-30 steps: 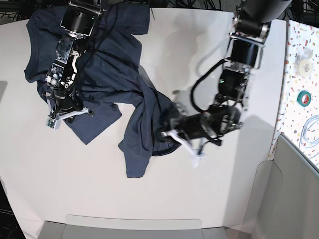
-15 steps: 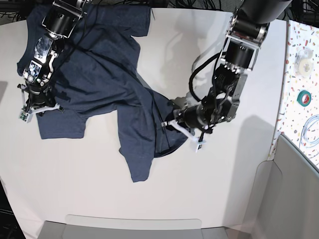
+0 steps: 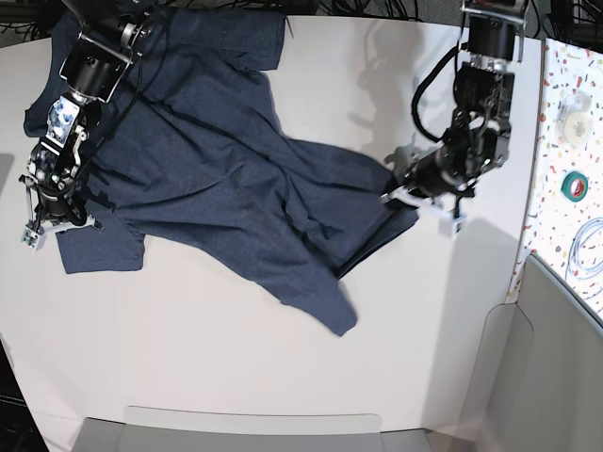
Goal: Layout the t-shirt on the table in an organized manner, then fold the t-shirt properly
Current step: 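Release the hem and lift the left gripper away from the shirt, then lower the left gripper and grasp the shirt's side edge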
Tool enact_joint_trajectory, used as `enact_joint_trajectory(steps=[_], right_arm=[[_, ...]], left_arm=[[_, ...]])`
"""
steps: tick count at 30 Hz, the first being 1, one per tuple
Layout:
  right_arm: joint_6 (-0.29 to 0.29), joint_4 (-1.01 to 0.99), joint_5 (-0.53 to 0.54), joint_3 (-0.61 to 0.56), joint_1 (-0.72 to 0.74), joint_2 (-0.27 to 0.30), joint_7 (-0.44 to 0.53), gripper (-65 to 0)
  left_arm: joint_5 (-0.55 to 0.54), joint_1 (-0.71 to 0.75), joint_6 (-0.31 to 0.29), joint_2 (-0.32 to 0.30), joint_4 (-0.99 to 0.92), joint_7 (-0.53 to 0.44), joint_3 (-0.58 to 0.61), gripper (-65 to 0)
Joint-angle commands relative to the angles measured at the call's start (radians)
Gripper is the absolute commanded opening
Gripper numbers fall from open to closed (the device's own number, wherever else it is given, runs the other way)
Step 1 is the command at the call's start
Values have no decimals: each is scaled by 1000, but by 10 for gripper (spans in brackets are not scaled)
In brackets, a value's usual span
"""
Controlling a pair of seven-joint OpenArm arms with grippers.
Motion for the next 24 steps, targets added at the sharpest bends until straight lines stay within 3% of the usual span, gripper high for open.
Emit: enact_joint_trajectory(steps=[1,7,11,14,16,19,21,24], right_arm=[[-8,5,-6,0,14,2,-39,-650],[-8,82,-1,-3,28,-11,-43,-650],[-8,272,1,2,-35,-71,-43,-650],[-4,464,1,-6,-106,-138,-102,-650],[-2,574,1,-7,-149,-198,-145,-650],[0,709,1,-46,-236,-276,-189,-650],[0,763,1,-96,-307,-288,-191,-650],[0,784,1,-158,-377,-285,-191,-650]], left_arm=[[12,18,10,-7,56,7,-20,-600],[14,109,13,-42,257,76,-118,-599],[9,127,7,-39,316,177,-239,-598],[7,153,4,-37,353,216,-327,-587],[7,155,2,-37,362,226,-366,-546],[7,162,2,-36,359,249,-442,-430],[4,190,2,-36,361,271,-492,-368],[-48,230,2,-34,355,275,-541,-352]])
